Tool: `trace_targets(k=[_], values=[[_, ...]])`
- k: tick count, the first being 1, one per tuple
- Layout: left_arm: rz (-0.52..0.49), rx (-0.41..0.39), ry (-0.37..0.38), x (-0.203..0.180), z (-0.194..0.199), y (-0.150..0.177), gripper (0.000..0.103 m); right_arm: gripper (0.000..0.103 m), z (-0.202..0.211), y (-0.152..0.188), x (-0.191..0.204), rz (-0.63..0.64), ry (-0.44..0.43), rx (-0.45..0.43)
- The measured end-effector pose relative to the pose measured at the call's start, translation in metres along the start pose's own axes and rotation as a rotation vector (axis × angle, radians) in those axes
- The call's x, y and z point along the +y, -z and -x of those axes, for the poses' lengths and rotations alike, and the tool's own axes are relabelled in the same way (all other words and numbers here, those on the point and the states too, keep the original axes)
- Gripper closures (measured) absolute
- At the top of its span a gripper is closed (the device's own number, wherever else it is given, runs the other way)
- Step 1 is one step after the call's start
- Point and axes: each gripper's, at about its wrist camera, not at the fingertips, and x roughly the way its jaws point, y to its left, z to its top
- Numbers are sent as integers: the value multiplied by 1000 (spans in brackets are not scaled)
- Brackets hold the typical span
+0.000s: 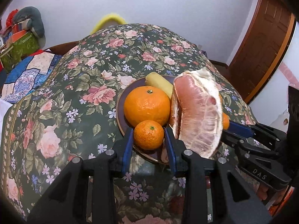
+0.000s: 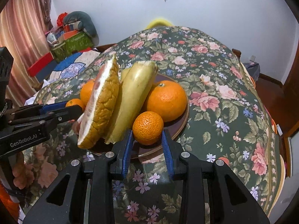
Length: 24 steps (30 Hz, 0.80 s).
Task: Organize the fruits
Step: 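Carry both mandarins onto the plate and open both tools, then withdraw both tools and move them toward the red dates on the cloth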
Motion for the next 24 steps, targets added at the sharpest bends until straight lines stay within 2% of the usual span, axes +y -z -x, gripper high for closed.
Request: trace_targets(k=[11, 21, 24], values=[[4, 11, -4, 0, -2, -3, 69, 72, 2, -2, 2, 10, 10, 0], [-16, -23, -15, -7, 30, 4, 68, 69, 30, 2, 6, -1, 5, -26], [-29, -35, -30, -10, 43, 8, 65, 64, 41, 4, 9, 7, 8, -41]])
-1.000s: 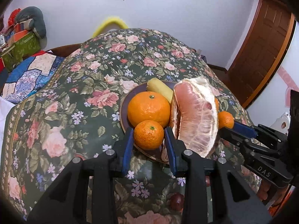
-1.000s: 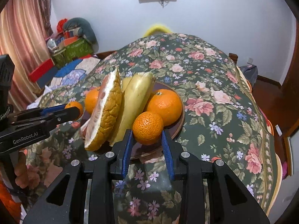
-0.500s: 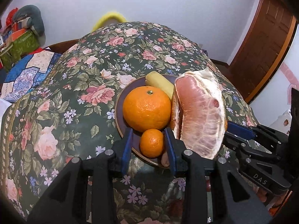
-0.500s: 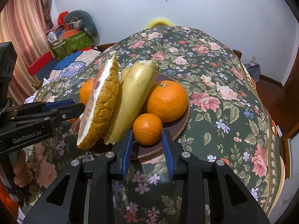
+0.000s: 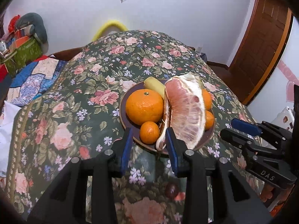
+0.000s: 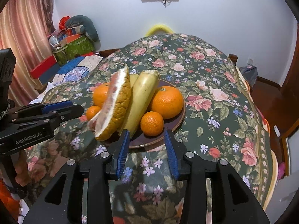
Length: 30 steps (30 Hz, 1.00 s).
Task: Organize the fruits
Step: 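Withdraw both tools and move them toward the red dates on the cloth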
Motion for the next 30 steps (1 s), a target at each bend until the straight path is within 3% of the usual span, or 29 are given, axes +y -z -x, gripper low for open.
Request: trace_targets(k=[12, 27, 30], values=[[-21, 24, -18, -8, 28, 31, 59, 52, 32, 19, 13, 24, 14, -26], [-55, 147, 36, -30, -3, 71, 60, 52, 25, 56, 13, 12, 6, 49], [-64, 163, 53, -33, -9, 75, 67, 52, 20, 60, 14, 12, 0, 65]])
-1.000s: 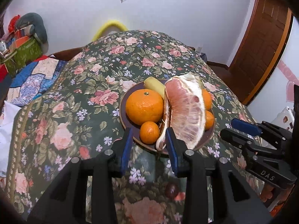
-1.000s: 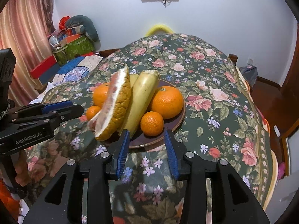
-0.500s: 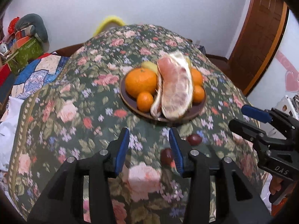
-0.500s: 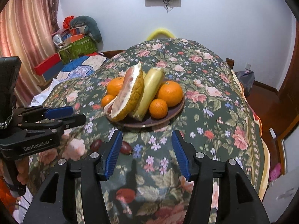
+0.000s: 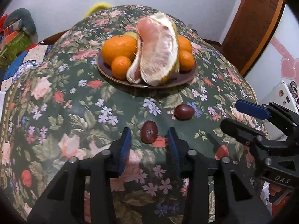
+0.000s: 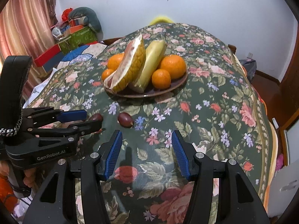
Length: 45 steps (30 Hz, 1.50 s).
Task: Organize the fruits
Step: 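Withdraw both tools and move them toward the red dates on the cloth, then grasp a red date with the left tool while the right tool grasps another date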
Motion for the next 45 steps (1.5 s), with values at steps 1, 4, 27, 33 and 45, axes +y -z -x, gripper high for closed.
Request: trace_targets(k=[1, 4, 27, 33, 45], values=[[-3, 2, 2, -1, -2, 0, 69, 52, -1, 1, 1, 1, -2, 3], [-5, -6, 0, 0, -3, 0, 75, 52, -7, 1, 4, 7, -11, 13], [29, -59, -4, 32, 23, 4, 89, 83, -50, -21, 23, 48, -93, 84], [40, -28, 24, 31, 17, 5, 78, 84, -46, -20, 25, 55, -81, 67], [-3, -10, 6, 14, -1, -6, 63, 84, -23, -17, -3, -18, -73, 15]])
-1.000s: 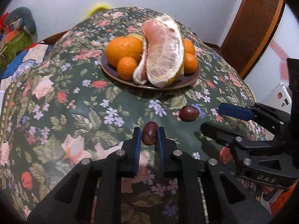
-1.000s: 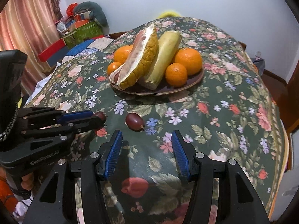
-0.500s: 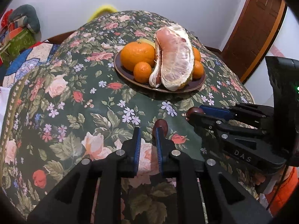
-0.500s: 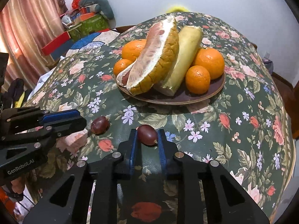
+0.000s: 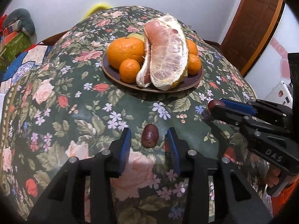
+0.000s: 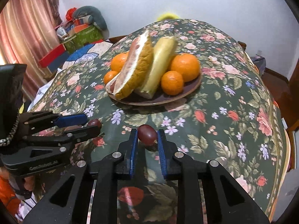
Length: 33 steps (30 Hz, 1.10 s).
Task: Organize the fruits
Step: 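Grasp a red date with the left tool while the right tool grasps another date, then place both red dates on the plate and open both tools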
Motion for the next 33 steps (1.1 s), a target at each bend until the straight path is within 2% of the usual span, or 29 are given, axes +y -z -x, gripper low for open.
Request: trace_targets(k=[4, 8, 18, 25, 33], values=[[-15, -5, -23, -4, -5, 1, 73, 84, 4, 2, -6, -17, -1, -8], [-10, -15, -45, -3, -4, 0, 89, 84, 6, 2, -8, -23, -1, -16], [16, -61, -41, 7, 14, -6, 90, 84, 12, -7, -20, -48, 8, -50], [45, -134, -41, 12, 27, -36, 90, 84, 17, -26, -28, -59, 24, -98], [61, -185, -32, 14, 23, -71, 90, 84, 11, -53, -30, -43, 22, -134]])
